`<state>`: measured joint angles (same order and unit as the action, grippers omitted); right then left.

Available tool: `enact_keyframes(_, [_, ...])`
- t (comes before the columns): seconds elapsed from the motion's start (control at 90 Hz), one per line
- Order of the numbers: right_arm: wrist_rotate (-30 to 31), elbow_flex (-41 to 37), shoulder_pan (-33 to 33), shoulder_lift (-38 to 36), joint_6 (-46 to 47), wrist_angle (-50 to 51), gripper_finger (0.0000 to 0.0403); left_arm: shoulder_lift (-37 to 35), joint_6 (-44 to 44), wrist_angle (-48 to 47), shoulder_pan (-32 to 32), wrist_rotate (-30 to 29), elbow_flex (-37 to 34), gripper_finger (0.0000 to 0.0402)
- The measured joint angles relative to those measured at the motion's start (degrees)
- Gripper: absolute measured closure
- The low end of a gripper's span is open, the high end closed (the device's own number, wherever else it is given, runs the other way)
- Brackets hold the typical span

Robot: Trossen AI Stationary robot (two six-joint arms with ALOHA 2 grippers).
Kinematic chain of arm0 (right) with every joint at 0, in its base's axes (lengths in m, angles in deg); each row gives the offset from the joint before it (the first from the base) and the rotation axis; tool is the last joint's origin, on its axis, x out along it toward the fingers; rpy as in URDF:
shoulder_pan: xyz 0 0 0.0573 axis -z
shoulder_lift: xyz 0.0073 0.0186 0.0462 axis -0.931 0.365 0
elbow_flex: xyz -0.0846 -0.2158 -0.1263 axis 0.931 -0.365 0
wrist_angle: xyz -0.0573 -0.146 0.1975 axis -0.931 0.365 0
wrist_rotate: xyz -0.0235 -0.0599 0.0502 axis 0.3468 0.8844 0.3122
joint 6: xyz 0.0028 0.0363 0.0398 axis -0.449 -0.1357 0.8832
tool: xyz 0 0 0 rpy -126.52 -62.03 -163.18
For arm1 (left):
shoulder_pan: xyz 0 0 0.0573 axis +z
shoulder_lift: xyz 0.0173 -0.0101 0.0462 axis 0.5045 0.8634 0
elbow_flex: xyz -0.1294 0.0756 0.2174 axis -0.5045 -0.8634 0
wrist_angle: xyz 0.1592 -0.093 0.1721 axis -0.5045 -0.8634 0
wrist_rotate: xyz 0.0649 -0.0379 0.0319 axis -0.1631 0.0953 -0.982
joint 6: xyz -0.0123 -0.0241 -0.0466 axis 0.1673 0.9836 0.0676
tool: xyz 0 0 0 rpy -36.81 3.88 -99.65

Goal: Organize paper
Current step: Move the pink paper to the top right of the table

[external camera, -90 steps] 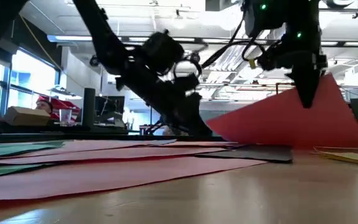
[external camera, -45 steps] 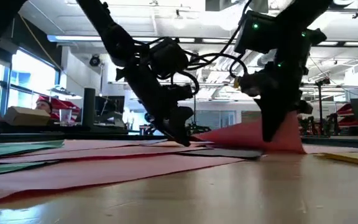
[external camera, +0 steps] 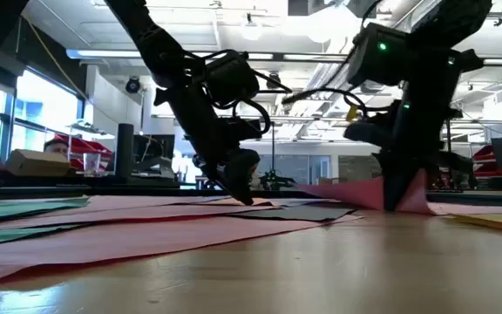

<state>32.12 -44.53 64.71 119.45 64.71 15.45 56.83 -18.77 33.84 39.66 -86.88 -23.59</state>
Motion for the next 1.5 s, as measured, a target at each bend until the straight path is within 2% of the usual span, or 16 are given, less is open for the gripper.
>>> enact_keyframes(0.144, [6.9, 0.6, 1.2, 0.0, -1.3, -0.8, 0.0402, 0.0, -0.1, 0.0, 0.0, 0.0, 0.0, 0.0234])
enact_keyframes(0.311, [9.3, 0.6, 3.8, 0.0, -1.8, -0.7, 0.0379, 0.0, 0.0, -0.1, 0.0, 0.1, 0.0, 0.0234])
enact_keyframes(0.578, [9.9, 0.6, 5.9, -1.0, -7.2, -6.4, 0.0264, 0.0, 3.8, 0.1, 0.0, 0.2, -0.1, 0.0234])
enact_keyframes(0.733, [9.9, 0.7, 7.7, -5.0, -13.6, -5.9, 0.0194, 0.0, 5.1, 0.2, 0.0, 0.2, -0.1, 0.0234])
enact_keyframes(0.867, [10.5, 0.7, 9.8, -8.7, -18.3, -1.5, 0.0157, 0.0, 4.9, 0.2, 0.0, 0.2, -0.1, 0.0234])
enact_keyframes(1.067, [16.0, -1.2, 12.2, -8.3, -21.9, 9.6, 0.0152, 0.0, 4.9, 0.1, 0.0, 0.1, 0.0, 0.0234])
enact_keyframes(1.356, [11.4, -12.1, 13.2, -8.9, -14.8, 5.2, 0.0159, 0.0, 5.0, 0.1, 0.0, 0.1, 0.0, 0.0234])
enact_keyframes(1.5, [12.7, -12.4, 12.7, -9.7, -7.7, 10.6, 0.0159, 0.0, 5.0, 0.1, 0.0, 0.1, 0.0, 0.0234])
